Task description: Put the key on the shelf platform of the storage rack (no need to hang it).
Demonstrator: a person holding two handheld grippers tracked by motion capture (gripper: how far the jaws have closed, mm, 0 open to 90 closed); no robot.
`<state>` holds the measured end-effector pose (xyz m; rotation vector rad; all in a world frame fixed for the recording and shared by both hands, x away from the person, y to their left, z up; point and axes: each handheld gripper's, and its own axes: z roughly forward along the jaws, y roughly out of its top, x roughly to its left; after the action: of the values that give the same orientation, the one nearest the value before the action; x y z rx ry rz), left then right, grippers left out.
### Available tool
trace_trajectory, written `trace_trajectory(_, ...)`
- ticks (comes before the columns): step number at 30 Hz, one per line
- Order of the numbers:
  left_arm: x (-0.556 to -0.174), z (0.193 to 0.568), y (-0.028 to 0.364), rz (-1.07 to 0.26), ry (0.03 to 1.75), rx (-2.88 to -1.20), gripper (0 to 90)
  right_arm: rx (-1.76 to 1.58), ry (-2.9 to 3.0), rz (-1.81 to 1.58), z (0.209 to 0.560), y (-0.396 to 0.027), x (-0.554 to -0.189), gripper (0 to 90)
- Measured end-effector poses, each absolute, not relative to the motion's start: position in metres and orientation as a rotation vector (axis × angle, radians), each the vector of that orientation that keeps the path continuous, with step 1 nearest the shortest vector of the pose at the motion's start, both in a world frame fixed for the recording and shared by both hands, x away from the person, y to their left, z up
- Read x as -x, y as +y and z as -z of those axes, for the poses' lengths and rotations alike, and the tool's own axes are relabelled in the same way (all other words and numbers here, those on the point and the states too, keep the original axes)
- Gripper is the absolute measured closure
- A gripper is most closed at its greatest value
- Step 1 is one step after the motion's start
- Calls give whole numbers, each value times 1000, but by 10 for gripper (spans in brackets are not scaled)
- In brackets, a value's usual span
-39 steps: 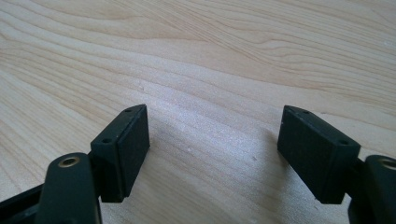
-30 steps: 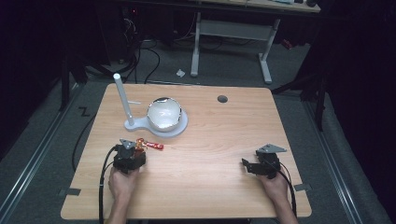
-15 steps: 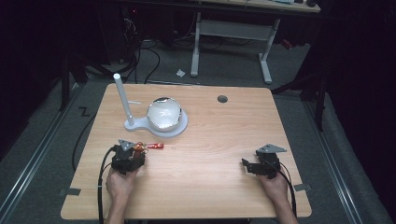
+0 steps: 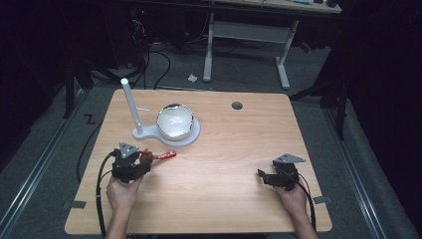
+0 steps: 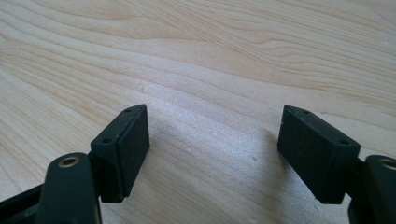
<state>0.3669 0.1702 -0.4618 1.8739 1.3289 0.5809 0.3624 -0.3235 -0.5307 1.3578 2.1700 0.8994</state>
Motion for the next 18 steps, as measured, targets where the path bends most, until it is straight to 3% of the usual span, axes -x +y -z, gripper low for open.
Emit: trace_trajectory(18,-366,405,162,-554,1207,-1830,496,-1358,2170,-900,531,-323,-362,250)
